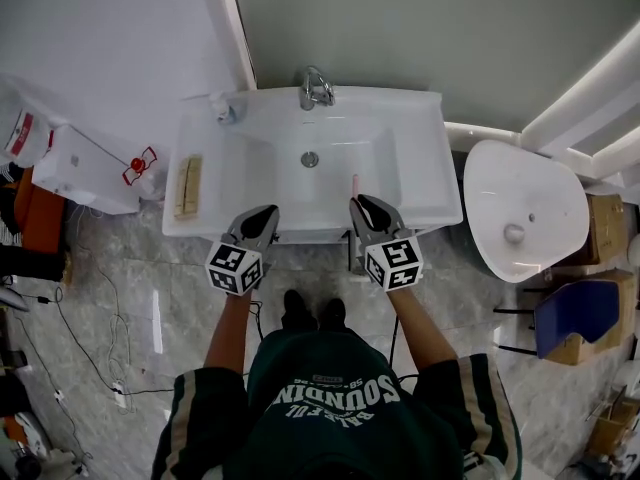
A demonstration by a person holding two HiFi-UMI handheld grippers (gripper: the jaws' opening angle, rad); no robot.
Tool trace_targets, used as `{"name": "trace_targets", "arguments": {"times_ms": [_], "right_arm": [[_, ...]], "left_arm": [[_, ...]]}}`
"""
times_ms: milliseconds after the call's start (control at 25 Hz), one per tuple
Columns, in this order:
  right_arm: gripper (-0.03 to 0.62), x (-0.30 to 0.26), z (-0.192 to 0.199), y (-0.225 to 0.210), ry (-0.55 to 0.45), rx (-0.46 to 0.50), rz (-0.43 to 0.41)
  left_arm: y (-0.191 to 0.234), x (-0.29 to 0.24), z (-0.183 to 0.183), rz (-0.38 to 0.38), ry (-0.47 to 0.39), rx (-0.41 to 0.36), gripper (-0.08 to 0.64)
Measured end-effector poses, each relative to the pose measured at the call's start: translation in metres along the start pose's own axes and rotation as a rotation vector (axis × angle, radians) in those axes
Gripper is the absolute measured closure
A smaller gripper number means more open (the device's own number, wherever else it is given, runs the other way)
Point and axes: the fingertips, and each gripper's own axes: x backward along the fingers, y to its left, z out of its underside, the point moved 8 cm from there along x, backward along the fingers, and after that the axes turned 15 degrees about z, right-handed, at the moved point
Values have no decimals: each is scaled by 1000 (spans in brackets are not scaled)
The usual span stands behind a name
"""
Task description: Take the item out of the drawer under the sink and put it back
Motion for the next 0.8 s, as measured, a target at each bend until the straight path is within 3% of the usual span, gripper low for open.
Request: {"name": "trace_targets", "arguments": {"times_ms": [320, 800], "right_arm": [[541, 26, 52, -14, 100, 13, 43], [541, 64, 155, -49, 341, 35, 69]], "left_arm": [[-24, -24, 33, 67, 60, 48, 509], [-52, -53, 87, 124, 150, 131, 509]]}}
